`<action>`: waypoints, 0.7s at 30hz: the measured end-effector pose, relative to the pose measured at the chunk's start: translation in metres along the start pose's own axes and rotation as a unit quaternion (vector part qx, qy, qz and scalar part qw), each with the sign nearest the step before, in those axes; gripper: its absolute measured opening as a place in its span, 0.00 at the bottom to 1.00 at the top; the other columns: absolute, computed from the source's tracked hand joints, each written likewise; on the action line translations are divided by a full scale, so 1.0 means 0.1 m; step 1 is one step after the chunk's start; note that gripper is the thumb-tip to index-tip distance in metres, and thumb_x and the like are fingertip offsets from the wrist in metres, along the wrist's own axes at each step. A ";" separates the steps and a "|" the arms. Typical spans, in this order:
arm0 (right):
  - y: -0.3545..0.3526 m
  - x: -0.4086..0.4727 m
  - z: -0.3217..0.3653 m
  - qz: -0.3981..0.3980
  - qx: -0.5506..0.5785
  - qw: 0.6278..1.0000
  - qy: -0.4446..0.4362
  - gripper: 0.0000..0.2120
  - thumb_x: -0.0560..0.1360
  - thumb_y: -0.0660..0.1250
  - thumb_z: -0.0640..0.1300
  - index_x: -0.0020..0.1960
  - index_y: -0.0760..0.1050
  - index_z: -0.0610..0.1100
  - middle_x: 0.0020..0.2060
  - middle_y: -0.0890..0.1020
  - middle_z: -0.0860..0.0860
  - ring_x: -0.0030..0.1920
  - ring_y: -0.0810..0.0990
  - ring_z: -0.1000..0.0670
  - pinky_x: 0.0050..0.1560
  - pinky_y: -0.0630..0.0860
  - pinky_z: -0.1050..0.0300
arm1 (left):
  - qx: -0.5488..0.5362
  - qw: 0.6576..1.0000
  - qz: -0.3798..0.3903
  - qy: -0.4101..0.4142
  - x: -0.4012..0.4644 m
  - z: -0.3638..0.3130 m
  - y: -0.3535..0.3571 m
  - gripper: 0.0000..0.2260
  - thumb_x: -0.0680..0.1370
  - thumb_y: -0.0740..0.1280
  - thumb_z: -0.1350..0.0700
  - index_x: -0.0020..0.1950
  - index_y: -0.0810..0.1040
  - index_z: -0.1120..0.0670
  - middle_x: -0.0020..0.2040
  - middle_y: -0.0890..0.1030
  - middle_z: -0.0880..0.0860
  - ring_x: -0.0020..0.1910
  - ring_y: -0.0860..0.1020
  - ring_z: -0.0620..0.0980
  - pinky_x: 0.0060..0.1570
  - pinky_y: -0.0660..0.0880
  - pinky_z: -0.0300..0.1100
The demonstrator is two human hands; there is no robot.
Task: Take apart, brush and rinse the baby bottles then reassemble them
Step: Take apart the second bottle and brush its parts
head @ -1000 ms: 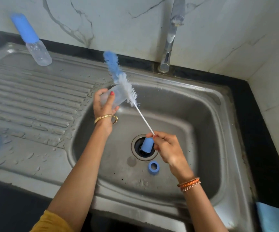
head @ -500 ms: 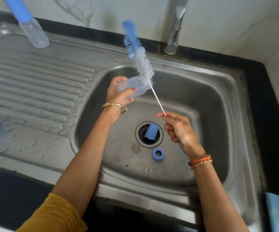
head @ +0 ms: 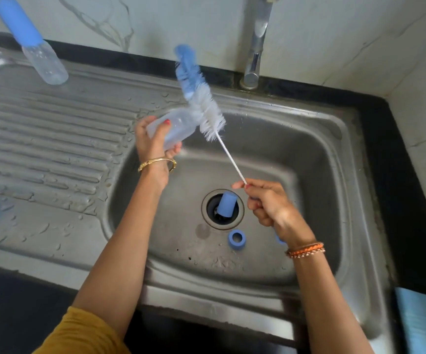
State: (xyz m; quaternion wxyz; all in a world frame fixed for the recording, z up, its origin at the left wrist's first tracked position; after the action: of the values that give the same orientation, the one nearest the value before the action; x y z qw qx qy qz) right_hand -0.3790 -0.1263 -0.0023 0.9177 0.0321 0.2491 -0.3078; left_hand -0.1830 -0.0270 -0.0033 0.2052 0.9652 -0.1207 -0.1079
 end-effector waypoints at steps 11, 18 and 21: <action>-0.02 -0.02 -0.02 -0.042 -0.017 0.999 -0.004 0.14 0.80 0.57 0.40 0.43 0.79 0.49 0.20 0.65 0.54 0.18 0.55 0.58 0.18 0.52 0.69 | 0.193 0.965 0.172 -0.051 -0.13 0.07 0.07 0.12 0.73 0.69 0.63 0.49 0.73 0.47 0.57 0.72 0.55 0.44 0.78 0.51 0.31 0.77 0.36; -0.08 -0.10 0.01 -0.026 -0.004 1.000 -0.001 0.14 0.80 0.56 0.40 0.45 0.80 0.48 0.19 0.65 0.56 0.18 0.55 0.58 0.18 0.52 0.69 | 0.122 0.985 0.106 -0.057 -0.06 0.12 0.05 0.18 0.72 0.67 0.70 0.56 0.69 0.54 0.48 0.74 0.51 0.41 0.78 0.47 0.30 0.76 0.34; -0.04 -0.13 0.00 -0.031 -0.027 0.999 -0.005 0.14 0.80 0.57 0.39 0.46 0.80 0.47 0.22 0.65 0.53 0.18 0.55 0.58 0.17 0.53 0.68 | 0.054 0.996 0.004 -0.069 0.03 0.07 -0.02 0.15 0.66 0.72 0.56 0.50 0.73 0.53 0.44 0.78 0.51 0.32 0.80 0.42 0.28 0.71 0.37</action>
State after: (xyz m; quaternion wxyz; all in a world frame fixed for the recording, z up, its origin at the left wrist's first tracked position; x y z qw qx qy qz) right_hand -0.3903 -0.1225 0.0043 0.9096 -0.0017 0.2532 -0.3295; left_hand -0.1813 -0.0283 -0.0112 0.1442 0.9646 -0.1440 -0.1672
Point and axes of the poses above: each hand's wrist, its own x-axis towards the middle knuckle, its own y-axis out of the palm, z = x × y, the point moved 2 cm from there along x, towards the middle knuckle
